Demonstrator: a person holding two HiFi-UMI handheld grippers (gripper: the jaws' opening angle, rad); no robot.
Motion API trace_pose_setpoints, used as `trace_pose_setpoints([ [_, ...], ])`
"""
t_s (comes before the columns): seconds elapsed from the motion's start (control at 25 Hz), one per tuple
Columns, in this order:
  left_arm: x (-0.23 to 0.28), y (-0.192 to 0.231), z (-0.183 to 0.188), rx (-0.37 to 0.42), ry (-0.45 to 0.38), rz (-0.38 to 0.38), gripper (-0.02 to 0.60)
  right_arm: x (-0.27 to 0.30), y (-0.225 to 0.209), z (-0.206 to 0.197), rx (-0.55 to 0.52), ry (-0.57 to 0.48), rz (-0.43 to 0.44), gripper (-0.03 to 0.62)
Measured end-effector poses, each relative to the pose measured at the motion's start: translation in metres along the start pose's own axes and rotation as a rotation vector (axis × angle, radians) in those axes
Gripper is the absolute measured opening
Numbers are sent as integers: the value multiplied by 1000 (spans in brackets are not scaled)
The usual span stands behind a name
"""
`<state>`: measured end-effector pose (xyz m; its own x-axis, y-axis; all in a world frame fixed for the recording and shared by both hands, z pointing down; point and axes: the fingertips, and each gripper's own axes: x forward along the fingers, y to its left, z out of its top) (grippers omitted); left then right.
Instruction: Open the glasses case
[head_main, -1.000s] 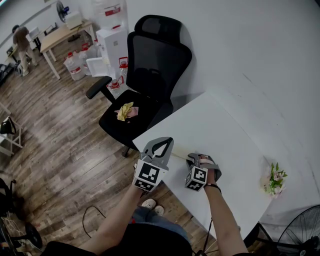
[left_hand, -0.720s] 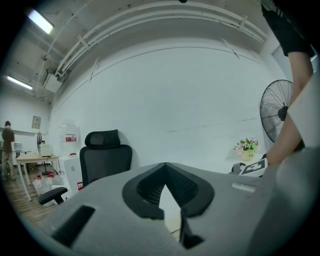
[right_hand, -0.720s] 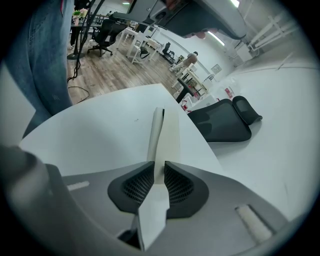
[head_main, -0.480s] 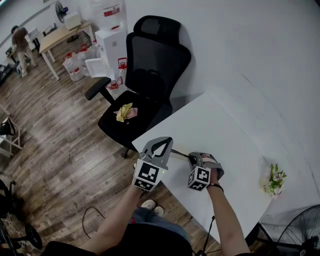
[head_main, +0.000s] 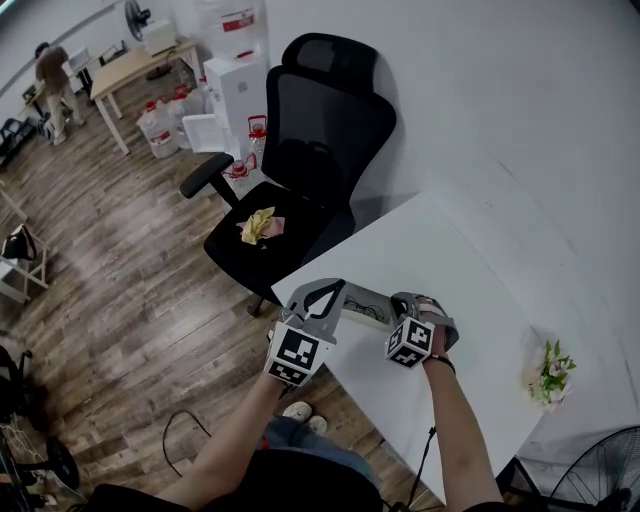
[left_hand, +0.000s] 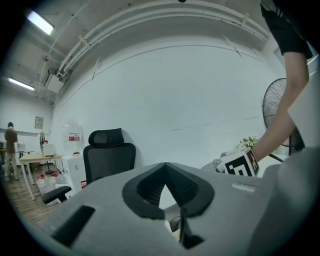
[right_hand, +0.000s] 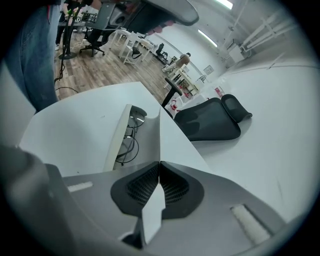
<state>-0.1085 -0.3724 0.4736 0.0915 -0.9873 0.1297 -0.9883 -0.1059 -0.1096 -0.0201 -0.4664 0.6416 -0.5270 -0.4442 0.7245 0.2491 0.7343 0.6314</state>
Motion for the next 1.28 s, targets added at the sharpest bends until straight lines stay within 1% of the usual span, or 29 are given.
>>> trace_pose_setpoints([
  [0.28,-5,13,-7,0,17,30,8,17,-12,-4,32,6,15,20],
  [0.48,-9,16,-6,0,20,45,8,18,-14,-4,36,3,18,18],
  [0.84,-13,15,-8,7,24,51,8,20,-12,-4,38,-11,24,15],
  [1.0,-14,14,-7,8,23,52,8,17,-7,-2,43,-27,43,67],
  [1.16,-16,11,-4,9,17,42,8,8,-9,2,68,-48,29,83],
  [1.28,-15,8,-2,9,11,34,8,-5,-17,3,119,-70,-9,85],
])
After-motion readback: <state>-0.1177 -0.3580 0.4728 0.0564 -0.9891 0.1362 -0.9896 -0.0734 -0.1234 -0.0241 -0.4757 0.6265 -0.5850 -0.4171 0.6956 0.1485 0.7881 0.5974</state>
